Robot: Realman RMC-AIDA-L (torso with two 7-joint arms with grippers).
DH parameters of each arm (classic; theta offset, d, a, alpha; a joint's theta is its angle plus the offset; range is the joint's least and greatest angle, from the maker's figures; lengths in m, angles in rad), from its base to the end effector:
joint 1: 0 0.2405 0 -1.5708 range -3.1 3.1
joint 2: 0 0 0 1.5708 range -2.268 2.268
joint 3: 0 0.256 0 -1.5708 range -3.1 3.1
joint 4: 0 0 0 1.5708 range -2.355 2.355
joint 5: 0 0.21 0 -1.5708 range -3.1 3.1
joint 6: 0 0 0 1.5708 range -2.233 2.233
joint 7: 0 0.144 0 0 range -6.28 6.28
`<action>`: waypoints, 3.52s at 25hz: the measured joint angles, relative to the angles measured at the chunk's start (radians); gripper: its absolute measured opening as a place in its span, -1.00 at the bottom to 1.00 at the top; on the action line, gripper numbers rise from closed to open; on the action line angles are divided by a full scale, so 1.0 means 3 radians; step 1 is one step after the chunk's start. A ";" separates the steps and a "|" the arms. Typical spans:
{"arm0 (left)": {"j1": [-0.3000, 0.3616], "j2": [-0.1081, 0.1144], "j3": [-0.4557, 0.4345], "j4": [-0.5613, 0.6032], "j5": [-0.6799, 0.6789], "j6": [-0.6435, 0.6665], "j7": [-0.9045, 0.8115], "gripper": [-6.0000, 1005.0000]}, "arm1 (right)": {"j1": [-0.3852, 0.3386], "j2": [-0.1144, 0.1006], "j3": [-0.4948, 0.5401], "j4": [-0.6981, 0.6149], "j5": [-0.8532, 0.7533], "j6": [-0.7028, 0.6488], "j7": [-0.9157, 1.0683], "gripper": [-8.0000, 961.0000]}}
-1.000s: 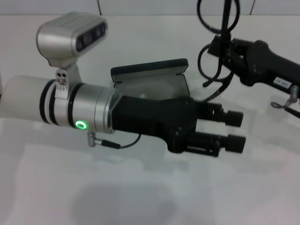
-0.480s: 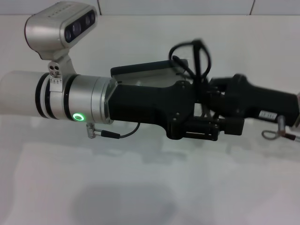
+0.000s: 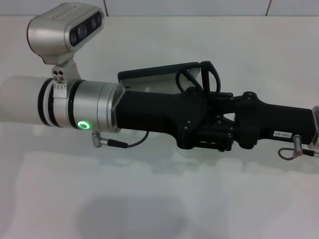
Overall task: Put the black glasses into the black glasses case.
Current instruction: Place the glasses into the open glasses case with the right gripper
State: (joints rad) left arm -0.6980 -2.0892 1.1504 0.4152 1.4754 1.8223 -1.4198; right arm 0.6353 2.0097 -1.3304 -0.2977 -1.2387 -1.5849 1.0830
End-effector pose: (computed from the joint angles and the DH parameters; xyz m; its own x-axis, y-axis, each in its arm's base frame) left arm -0.1527 0.3003 -0.0435 0.6340 0.3973 0.6635 0.1610 -0.9069 0.3893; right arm 0.2045 0.3188 -0.0438 0.6912 -0.1984 -0.6949 -0.2467 -0.9686 0.0312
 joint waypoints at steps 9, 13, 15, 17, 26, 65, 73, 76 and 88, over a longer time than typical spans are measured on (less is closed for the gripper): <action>0.0008 0.0000 0.0003 0.0012 0.0002 0.0001 -0.0022 0.24 | -0.0088 -0.0030 0.0153 -0.0019 0.0012 0.0011 -0.0004 -0.73; 0.0009 0.0000 0.0016 0.0012 0.0005 0.0000 -0.0023 0.24 | -0.0102 -0.0025 0.0123 -0.0084 -0.0029 -0.0010 0.0001 -0.73; 0.0007 0.0000 0.0015 0.0012 0.0006 0.0000 -0.0023 0.24 | -0.0095 -0.0014 0.0118 -0.0094 -0.0083 -0.0022 0.0011 -0.73; 0.0006 0.0000 0.0013 0.0012 0.0006 0.0000 -0.0023 0.24 | -0.0087 -0.0003 0.0118 -0.0100 -0.0137 -0.0024 0.0019 -0.73; 0.0005 0.0013 0.0020 0.0018 0.0006 0.0009 -0.0023 0.24 | -0.0108 0.0005 0.0150 -0.0124 -0.0165 0.0014 0.0021 -0.73; 0.0554 0.0259 -0.0554 0.0022 -0.0146 0.0005 0.0013 0.24 | -0.0629 0.0062 -0.1982 -0.2574 -0.0670 0.3580 -0.0110 -0.72; 0.0606 0.0257 -0.1331 0.0022 -0.0179 0.0005 -0.0074 0.24 | -0.0615 0.0060 -0.2543 -0.2684 -0.0784 0.4351 -0.0152 -0.72; 0.0628 0.0257 -0.1380 0.0016 -0.0179 0.0005 -0.0057 0.24 | -0.0612 0.0060 -0.2549 -0.2734 -0.0786 0.4405 -0.0156 -0.72; 0.0654 0.0261 -0.1380 0.0022 -0.0153 0.0000 -0.0039 0.24 | -0.0516 0.0060 -0.2776 -0.2627 -0.0959 0.4872 -0.0193 -0.72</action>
State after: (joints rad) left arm -0.5016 -2.0110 0.7363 0.4219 1.4295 1.8223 -1.4314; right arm 0.4805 2.0278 -2.1633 -1.0857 -1.5265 -0.1233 1.0251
